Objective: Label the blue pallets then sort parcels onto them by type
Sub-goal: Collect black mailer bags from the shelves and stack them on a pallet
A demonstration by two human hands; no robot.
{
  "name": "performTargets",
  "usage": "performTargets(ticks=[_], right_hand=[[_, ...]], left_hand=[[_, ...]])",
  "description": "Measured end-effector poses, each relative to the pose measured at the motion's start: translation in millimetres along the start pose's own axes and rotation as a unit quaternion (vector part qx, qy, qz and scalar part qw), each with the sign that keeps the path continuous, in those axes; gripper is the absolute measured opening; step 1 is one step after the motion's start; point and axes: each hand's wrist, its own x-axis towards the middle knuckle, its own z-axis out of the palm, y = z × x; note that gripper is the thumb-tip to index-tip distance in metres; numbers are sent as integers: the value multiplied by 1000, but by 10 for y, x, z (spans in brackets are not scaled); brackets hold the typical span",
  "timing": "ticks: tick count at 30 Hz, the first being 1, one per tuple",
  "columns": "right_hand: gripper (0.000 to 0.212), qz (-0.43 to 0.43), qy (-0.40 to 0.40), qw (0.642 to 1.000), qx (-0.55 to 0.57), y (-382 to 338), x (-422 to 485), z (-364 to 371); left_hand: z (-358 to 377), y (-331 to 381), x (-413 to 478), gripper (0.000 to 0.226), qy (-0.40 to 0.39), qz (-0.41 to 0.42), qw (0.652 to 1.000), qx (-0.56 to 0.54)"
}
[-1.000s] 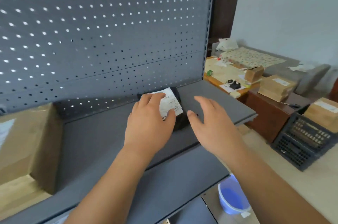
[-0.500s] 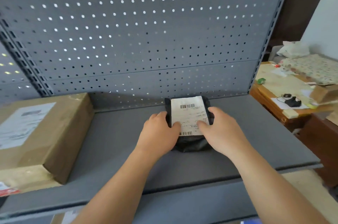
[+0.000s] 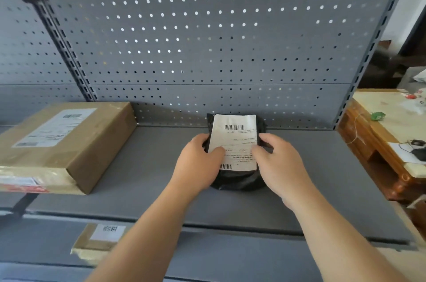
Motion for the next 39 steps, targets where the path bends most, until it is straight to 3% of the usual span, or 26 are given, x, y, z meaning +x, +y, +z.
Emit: performTargets(ticks=[3,7,20,25,29,39], right_hand=[[40,-39,12,996,76,-54,-37,41],[34,-85,-31,984,156,-209,-130,260],[32,-204,-226,925,227,-1328,-1116,1372],[37,-216,-331,892,220,-1720,-1923,2151],[29,-207,-420,859,207,-1946,-2730,2809],[22,-198,-541,797,185,-2350,-4555,3995]], left_hand=[[-97,18,-179,31,47,-7,997,-69],[-377,-57,-434,38,118,-20,986,-113],[-1902,-581,-1733,39,334,-35,923,-187],[-2611,-1092,-2527,45,416,-71,885,-197],[-3127,-1584,-3246,43,475,-117,850,-195],[-3995,-2570,-4803,35,600,-206,754,-171]])
